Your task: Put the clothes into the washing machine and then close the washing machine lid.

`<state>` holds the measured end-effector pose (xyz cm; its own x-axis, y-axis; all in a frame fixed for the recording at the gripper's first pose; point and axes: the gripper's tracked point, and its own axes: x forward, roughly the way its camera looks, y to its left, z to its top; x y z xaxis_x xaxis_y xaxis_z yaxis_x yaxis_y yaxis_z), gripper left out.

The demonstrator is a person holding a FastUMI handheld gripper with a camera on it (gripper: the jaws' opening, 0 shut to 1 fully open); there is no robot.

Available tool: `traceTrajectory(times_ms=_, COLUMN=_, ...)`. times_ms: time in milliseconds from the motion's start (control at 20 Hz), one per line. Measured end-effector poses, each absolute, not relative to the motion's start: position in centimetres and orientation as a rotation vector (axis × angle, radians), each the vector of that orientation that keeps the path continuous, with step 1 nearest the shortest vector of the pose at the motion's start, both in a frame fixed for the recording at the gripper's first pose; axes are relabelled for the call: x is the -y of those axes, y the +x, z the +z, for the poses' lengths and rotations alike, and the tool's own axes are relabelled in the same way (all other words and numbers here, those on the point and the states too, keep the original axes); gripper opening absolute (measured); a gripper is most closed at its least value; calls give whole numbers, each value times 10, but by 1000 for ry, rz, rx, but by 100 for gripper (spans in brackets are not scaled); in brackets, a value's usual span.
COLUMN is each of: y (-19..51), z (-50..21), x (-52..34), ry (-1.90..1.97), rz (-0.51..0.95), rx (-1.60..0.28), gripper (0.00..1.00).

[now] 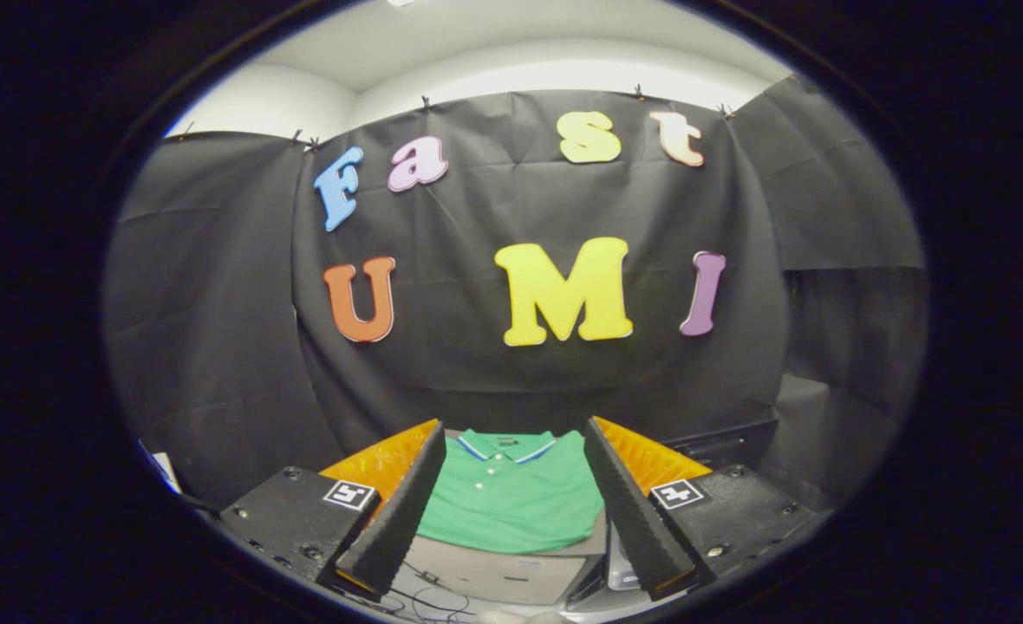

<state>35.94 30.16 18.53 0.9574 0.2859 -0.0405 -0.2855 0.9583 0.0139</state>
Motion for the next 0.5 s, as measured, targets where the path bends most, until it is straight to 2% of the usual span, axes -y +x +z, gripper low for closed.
traceTrajectory(times_ms=150, y=402, z=172, x=-329, ry=3, rz=311, rx=-93, gripper=100)
traceTrajectory(times_ms=500, y=485, z=102, x=-356, ry=-4, rz=262, rx=-298, gripper=100)
